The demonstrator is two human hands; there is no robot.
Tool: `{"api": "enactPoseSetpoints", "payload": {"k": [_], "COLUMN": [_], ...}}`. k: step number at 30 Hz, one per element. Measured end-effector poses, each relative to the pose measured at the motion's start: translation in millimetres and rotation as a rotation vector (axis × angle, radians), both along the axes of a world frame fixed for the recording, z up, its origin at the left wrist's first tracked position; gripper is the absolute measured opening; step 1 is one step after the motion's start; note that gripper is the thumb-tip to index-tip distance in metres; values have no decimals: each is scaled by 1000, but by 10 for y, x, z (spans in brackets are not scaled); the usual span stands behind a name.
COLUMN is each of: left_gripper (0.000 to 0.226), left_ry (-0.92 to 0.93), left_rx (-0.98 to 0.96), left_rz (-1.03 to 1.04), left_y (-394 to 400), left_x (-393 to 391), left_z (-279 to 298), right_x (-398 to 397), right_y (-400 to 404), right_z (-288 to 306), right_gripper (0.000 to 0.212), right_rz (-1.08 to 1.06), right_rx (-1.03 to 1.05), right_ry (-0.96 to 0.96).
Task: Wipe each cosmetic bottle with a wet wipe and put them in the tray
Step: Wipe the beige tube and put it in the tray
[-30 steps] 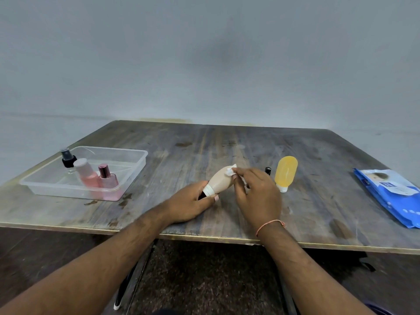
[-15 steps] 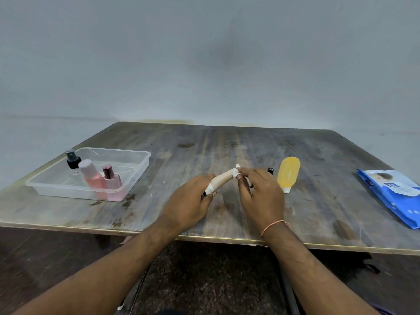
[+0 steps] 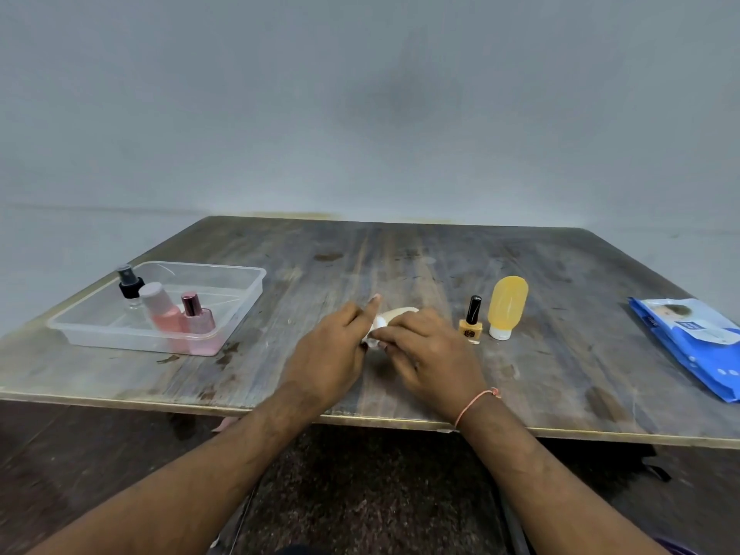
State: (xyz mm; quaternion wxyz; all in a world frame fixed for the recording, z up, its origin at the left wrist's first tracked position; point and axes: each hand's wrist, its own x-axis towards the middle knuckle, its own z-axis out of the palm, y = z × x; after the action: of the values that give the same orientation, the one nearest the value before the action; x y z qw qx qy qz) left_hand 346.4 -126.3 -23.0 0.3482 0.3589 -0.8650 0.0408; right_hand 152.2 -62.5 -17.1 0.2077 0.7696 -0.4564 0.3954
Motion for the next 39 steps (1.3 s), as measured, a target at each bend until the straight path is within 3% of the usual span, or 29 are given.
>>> {"api": "enactPoseSetpoints", "payload": {"k": [13,20,29,39], "left_gripper": [76,78,75,79], "left_ry": [0,-9,-20,69], "left_rx": [-73,-100,-105,61], "left_rz": [0,2,6,26], "left_y": [27,39,24,9], "left_x": [-4,2,-4,27], "left_z": [11,17,-2,42], "right_x": [-4,-59,-51,-5], "right_y": [-7,-42,2,56], "right_z": [28,21,51,69], "right_gripper": [11,15,19,14], "right_rz": [-302,-431,-29,67], "right_rx": [17,139,248,222], "right_ry": [-203,-337,-253,-235]}}
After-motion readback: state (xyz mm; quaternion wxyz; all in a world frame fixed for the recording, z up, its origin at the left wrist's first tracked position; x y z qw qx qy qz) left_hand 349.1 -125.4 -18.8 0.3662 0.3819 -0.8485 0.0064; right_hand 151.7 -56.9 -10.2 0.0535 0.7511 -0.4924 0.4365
